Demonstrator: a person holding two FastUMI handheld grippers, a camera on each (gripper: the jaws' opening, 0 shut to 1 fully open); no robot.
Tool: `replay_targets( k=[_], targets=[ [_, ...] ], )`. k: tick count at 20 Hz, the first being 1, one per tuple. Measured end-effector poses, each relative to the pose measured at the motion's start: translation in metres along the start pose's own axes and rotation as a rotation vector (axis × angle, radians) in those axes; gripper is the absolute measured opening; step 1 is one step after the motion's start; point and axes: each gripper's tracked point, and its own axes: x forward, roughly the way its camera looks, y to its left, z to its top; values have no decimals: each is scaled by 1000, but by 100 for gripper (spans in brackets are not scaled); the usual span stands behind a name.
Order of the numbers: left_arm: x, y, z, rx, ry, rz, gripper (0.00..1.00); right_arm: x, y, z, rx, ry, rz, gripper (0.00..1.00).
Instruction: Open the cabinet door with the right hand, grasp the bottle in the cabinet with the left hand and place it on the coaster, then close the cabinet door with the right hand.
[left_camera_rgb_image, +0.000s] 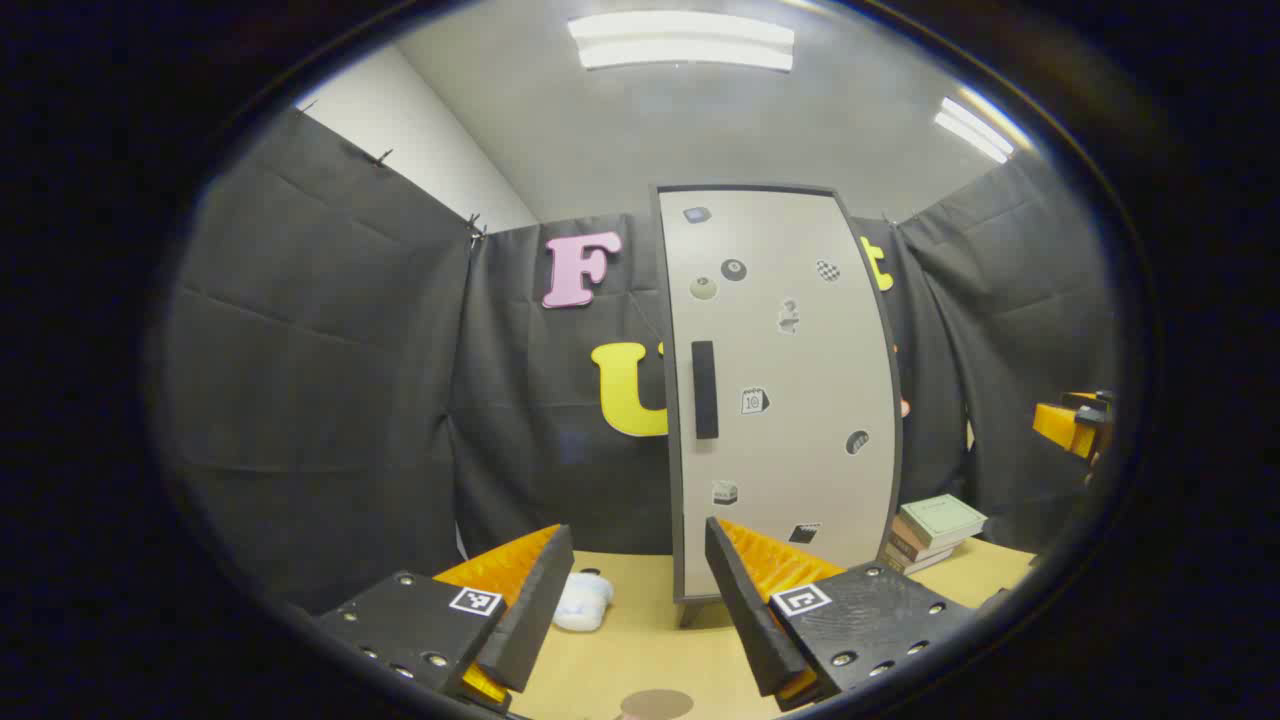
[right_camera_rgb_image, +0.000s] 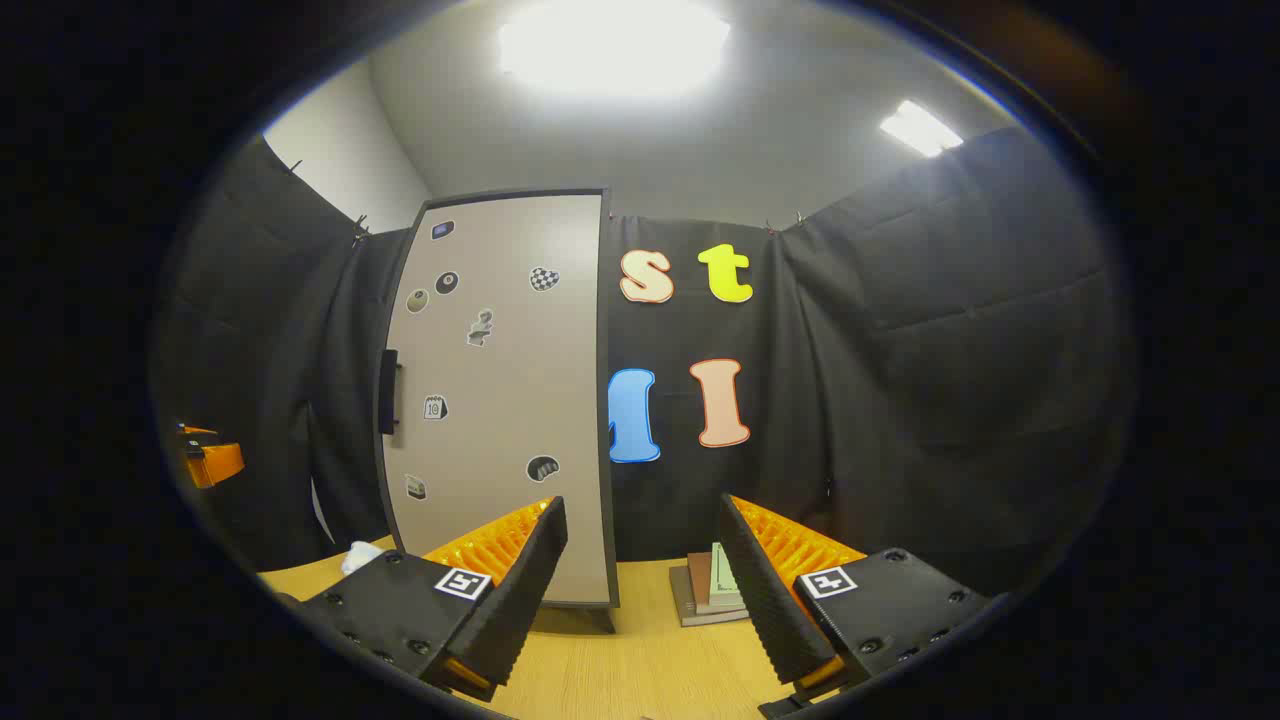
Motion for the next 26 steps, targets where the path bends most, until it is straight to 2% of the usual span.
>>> replay_targets(
  k=[8, 19, 26],
  targets=[
    [10, -10, 2, 9, -10, -21, 80, 7, -3, 0, -8, 1, -3, 96],
    [14, -3, -9, 2, 13, 14, 80, 14, -2, -9, -7, 16, 11, 96],
    [9, -9, -13, -4, 28, 76, 82, 37, 5, 8, 39, 12, 103, 96]
  ],
)
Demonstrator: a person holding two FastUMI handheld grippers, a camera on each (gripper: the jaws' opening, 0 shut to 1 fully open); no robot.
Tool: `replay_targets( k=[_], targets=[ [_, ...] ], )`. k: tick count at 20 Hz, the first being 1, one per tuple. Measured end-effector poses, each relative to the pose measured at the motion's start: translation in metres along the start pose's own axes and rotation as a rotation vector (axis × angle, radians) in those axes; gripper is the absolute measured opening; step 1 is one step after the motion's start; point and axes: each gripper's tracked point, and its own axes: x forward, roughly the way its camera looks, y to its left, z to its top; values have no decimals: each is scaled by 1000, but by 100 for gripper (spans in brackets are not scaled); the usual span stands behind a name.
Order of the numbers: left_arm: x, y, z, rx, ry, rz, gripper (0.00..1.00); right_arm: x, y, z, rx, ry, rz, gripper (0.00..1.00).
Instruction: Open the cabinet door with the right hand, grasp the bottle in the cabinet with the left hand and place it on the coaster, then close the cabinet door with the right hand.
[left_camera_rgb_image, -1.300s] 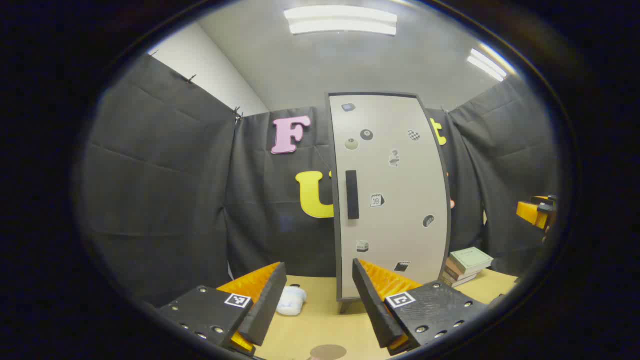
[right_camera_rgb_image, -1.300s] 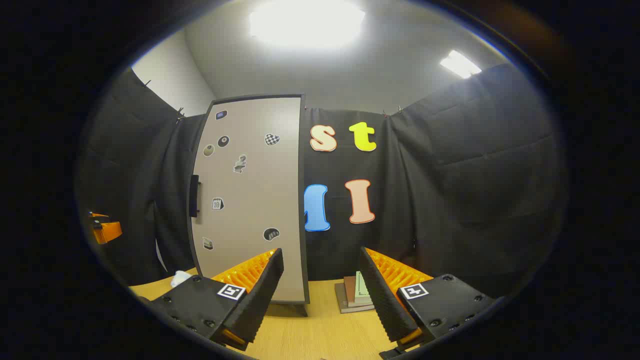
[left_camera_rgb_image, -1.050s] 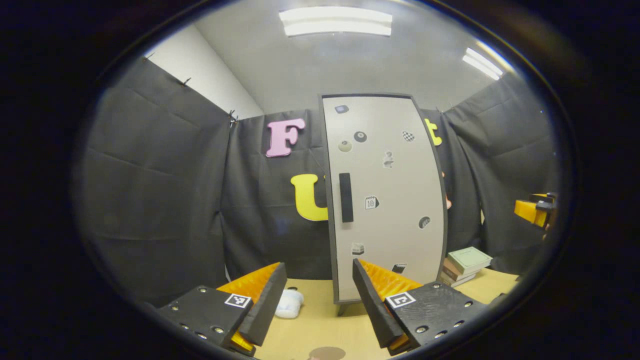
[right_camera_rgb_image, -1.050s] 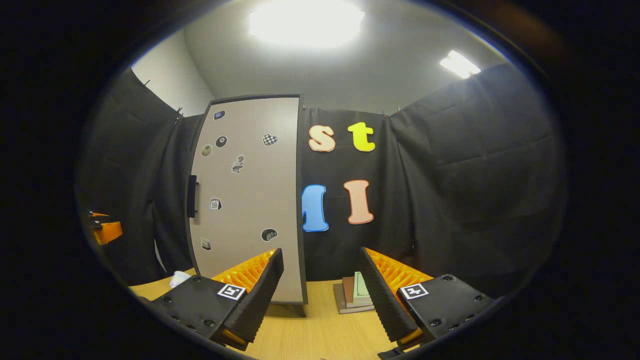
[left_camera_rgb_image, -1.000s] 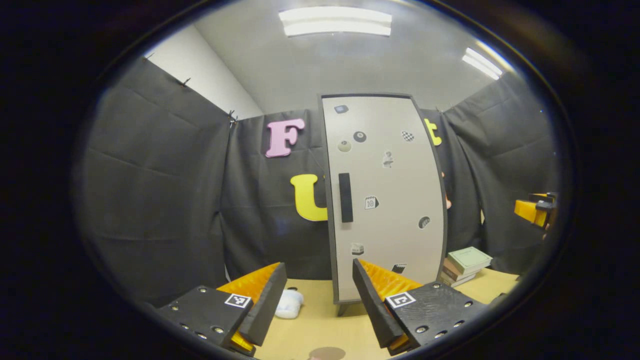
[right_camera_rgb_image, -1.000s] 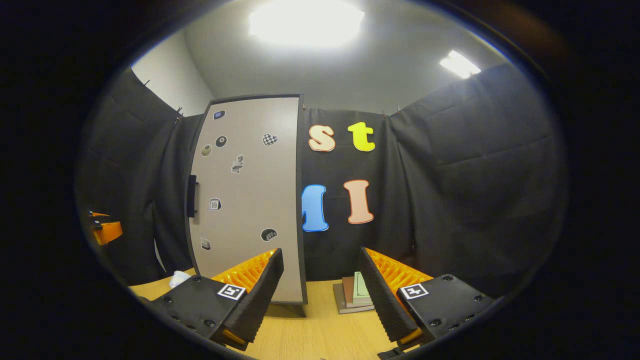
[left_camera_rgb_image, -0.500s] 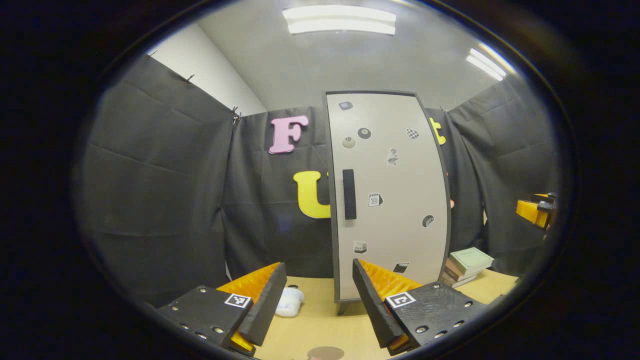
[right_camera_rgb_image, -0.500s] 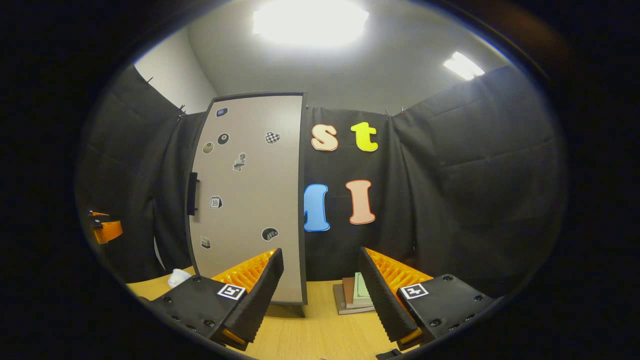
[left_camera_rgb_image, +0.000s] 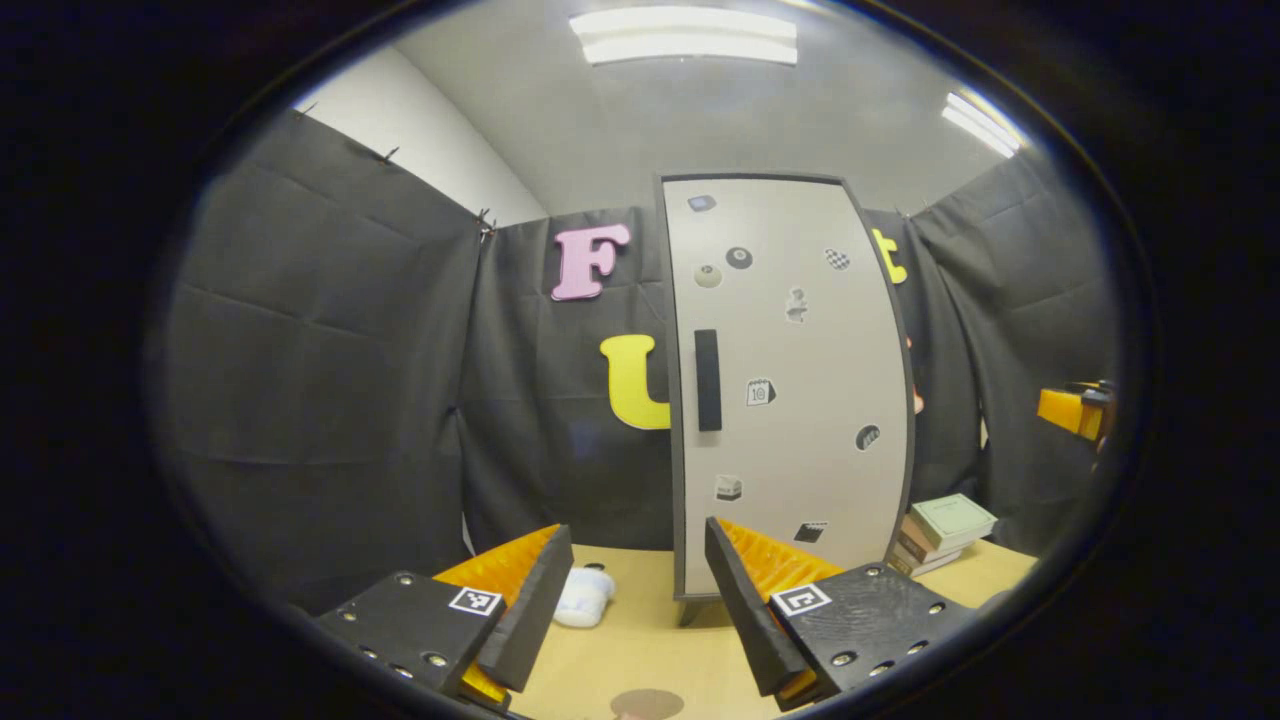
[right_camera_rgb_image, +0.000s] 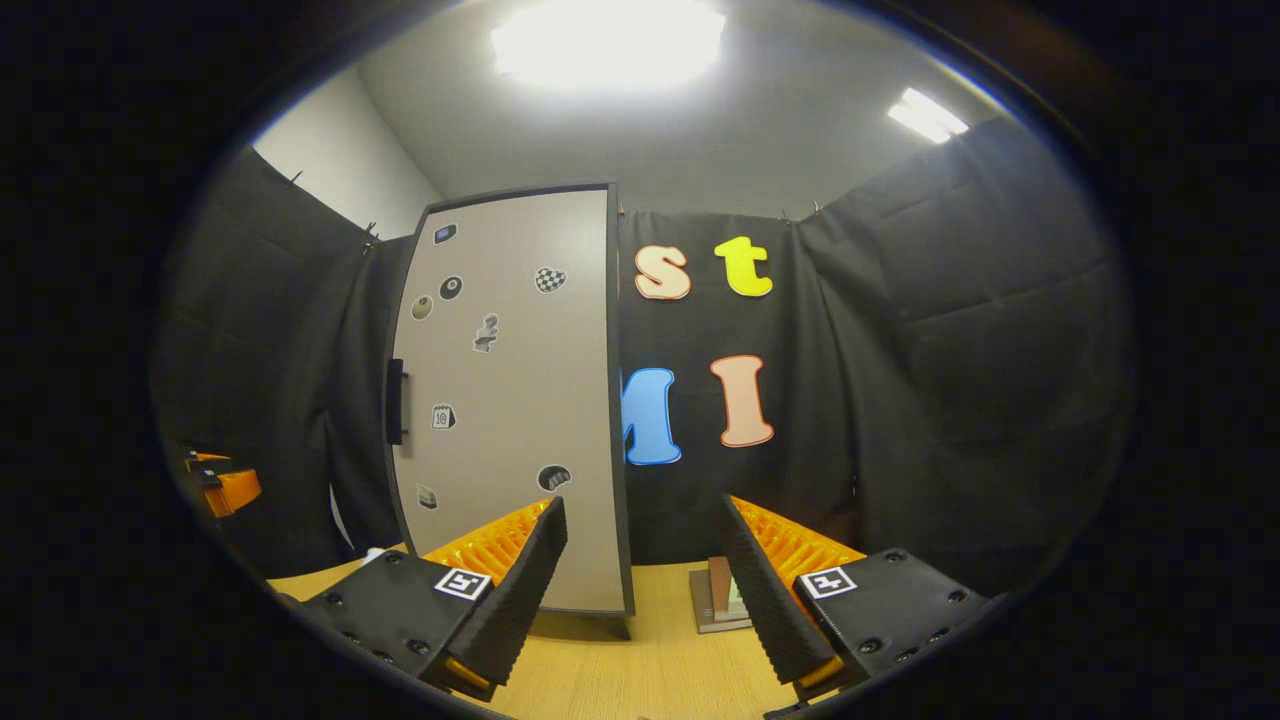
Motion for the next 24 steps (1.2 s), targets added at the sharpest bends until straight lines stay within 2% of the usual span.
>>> replay_targets(
  k=[3, 5, 10, 18, 24],
  targets=[
    [-12, 1, -3, 14, 6, 51, 80, 15, 15, 11, 43, 4, 84, 96],
    [-19, 0, -8, 10, 19, 68, 82, 26, 29, 20, 73, 0, 140, 97],
    [-26, 24, -18, 41, 24, 100, 80, 51, 75, 45, 97, -33, 226, 98],
    [4, 113, -27, 25, 20, 147, 82, 89, 174, 58, 89, -39, 285, 98],
    [5, 182, -36, 85, 15, 205, 82, 125, 239, 54, 59, -16, 305, 98]
  ],
)
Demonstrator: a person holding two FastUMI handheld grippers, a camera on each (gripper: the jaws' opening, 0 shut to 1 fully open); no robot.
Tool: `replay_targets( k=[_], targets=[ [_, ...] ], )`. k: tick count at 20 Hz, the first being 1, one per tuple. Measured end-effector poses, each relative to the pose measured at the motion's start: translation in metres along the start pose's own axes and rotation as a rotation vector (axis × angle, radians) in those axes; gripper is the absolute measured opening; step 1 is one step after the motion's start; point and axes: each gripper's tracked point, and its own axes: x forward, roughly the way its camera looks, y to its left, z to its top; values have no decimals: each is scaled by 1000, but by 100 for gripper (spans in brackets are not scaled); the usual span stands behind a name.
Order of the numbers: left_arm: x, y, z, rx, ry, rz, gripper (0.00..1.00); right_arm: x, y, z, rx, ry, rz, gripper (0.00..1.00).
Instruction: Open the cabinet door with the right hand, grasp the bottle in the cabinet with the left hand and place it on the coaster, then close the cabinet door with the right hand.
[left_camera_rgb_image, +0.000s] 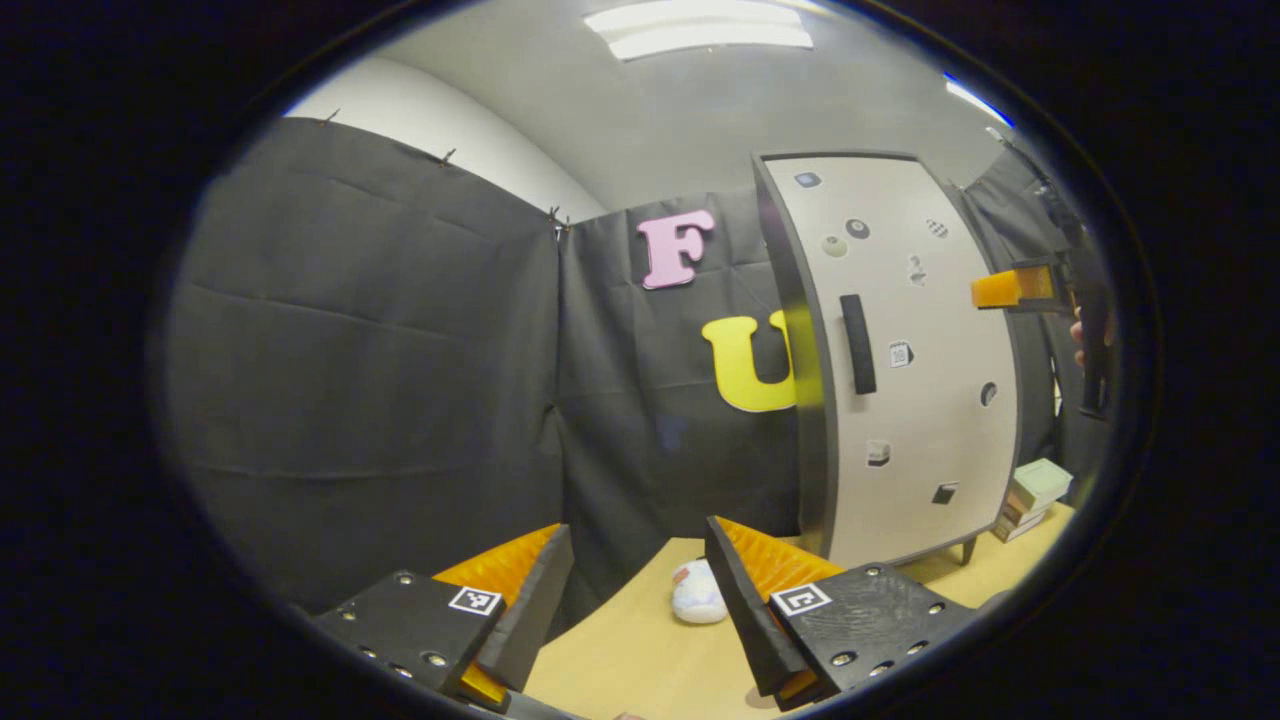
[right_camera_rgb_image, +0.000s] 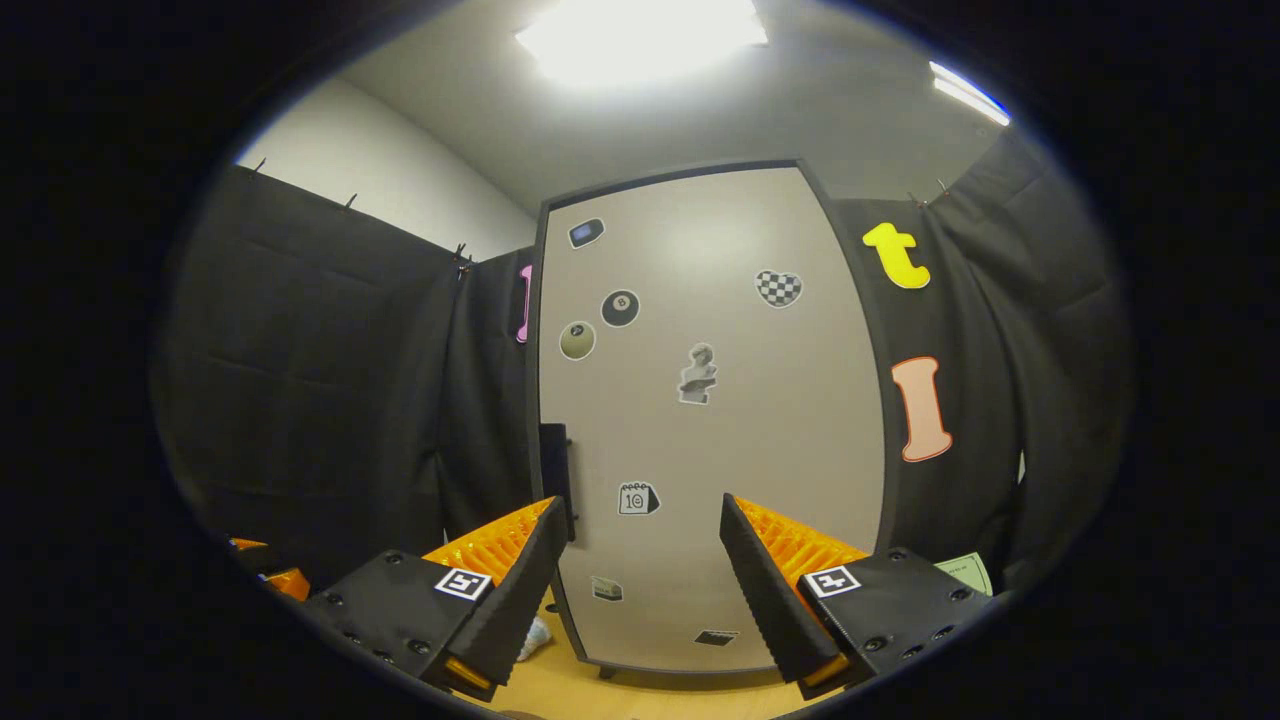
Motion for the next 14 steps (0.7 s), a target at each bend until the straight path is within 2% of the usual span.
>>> replay_targets(
  k=[5, 6, 13, 14],
  targets=[
    [7, 46, -15, 44, 5, 32, 80, 42, 32, -6, -17, 17, -7, 98],
    [9, 55, -18, 44, 10, 39, 82, 49, 38, -8, -29, 19, -11, 98],
    [18, 106, -42, 33, 43, 91, 80, 102, 70, -26, -64, 59, -7, 98],
    [21, 111, -45, 33, 48, 99, 84, 111, 72, -30, -64, 66, -13, 98]
  ],
)
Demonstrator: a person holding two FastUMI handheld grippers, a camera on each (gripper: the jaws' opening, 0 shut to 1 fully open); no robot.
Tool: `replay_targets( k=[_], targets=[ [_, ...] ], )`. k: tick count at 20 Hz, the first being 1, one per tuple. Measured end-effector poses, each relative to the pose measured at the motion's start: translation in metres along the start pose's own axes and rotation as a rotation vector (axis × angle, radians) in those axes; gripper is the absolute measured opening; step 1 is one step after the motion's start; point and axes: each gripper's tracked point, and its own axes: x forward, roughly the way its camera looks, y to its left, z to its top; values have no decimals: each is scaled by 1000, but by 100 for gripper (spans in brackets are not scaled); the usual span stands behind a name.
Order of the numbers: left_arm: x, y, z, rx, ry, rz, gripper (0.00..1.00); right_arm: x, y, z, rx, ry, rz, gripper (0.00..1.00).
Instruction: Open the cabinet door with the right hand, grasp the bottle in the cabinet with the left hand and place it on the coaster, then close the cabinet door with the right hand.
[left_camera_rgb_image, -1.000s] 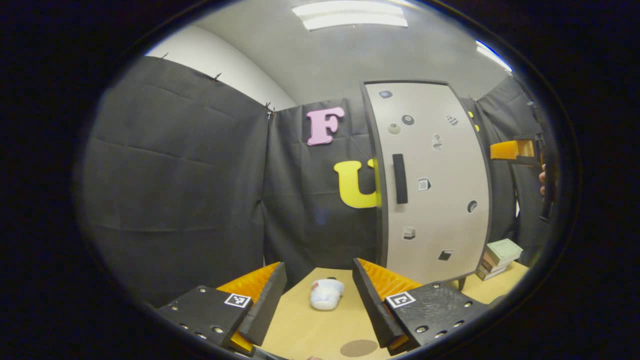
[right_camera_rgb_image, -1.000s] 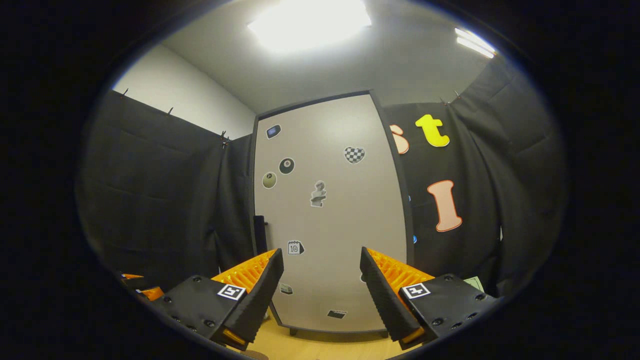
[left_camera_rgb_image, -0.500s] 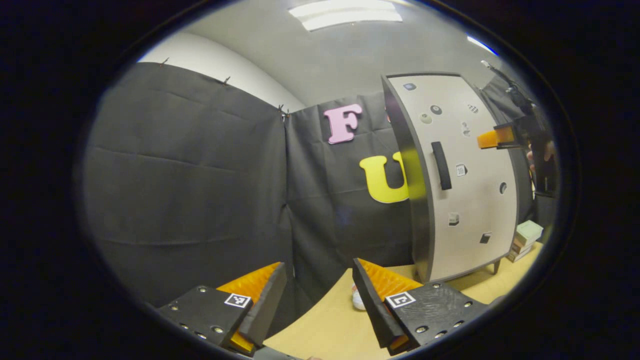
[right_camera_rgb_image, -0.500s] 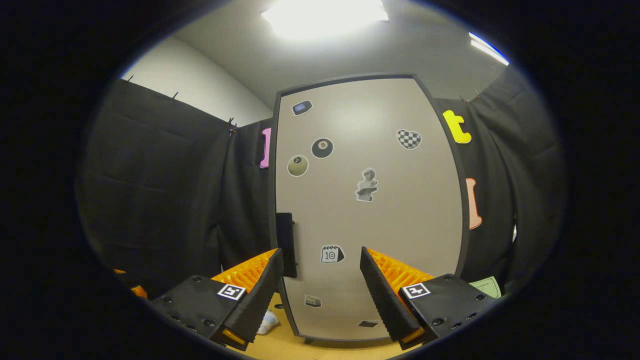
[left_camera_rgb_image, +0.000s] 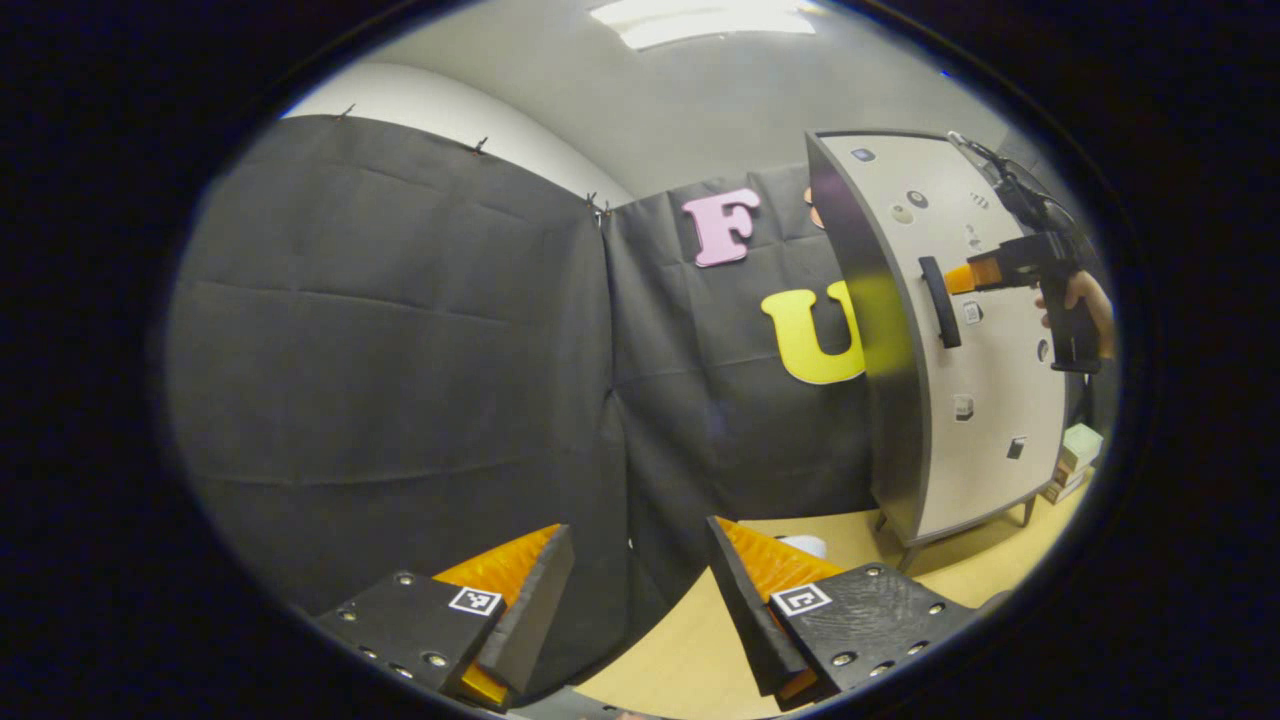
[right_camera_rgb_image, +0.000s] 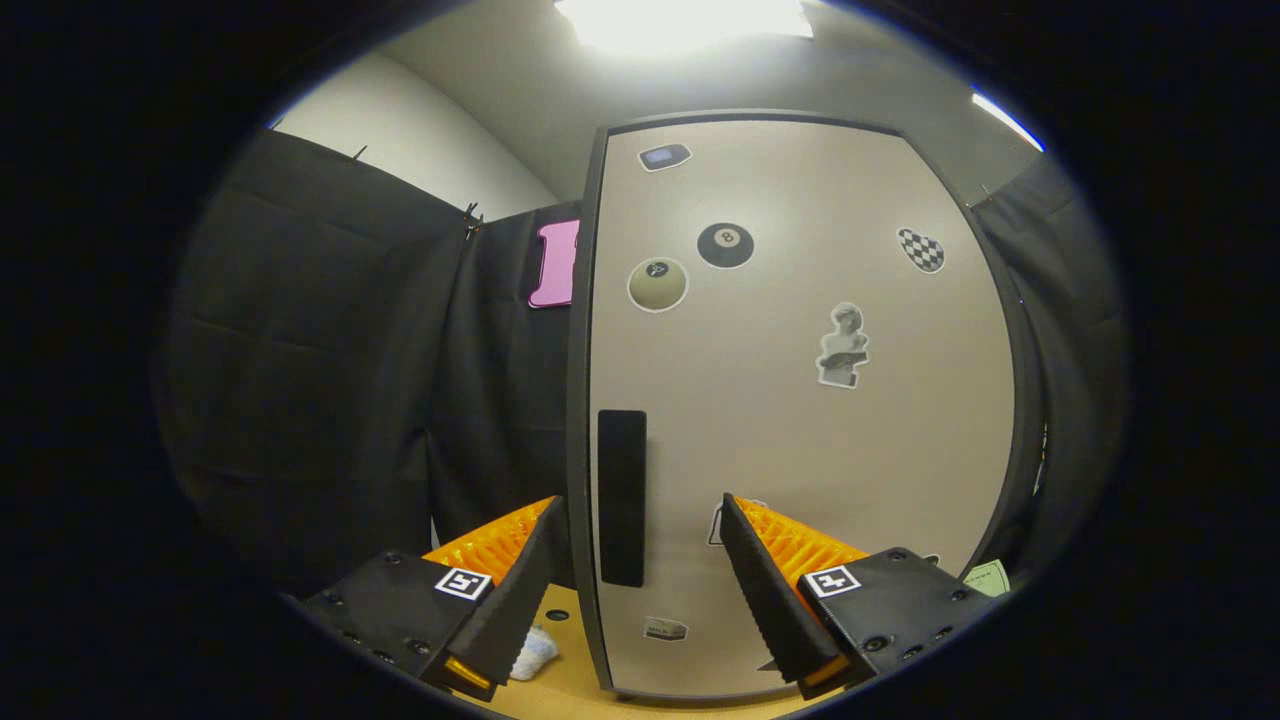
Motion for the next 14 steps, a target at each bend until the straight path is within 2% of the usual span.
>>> replay_targets(
  k=[3, 4, 5, 7, 8, 9, 10, 11, 12, 14],
  targets=[
    [5, 8, -11, -5, 19, 11, 80, 23, 9, -15, 21, 52, -1, 97],
    [7, 10, -12, -7, 23, 14, 80, 30, 12, -20, 21, 71, -7, 92],
    [10, 11, -15, -11, 25, 17, 80, 35, 13, -23, 21, 84, -12, 96],
    [12, 10, -18, -17, 32, 18, 80, 44, 15, -28, 21, 107, -22, 90],
    [13, 11, -19, -18, 34, 19, 81, 47, 16, -27, 25, 112, -21, 82],
    [15, 11, -21, -19, 36, 19, 82, 48, 18, -27, 30, 113, -20, 79],
    [17, 10, -20, -23, 36, 17, 80, 52, 15, -27, 29, 116, -44, 65],
    [18, 8, -22, -28, 37, 13, 80, 51, 9, -26, 27, 119, -75, 55],
    [20, 6, -22, -33, 37, 9, 82, 52, 9, -27, 48, 129, -74, 38],
    [22, 0, -20, -44, 33, -5, 82, 49, 10, -28, 70, 146, -56, 36]
  ],
)
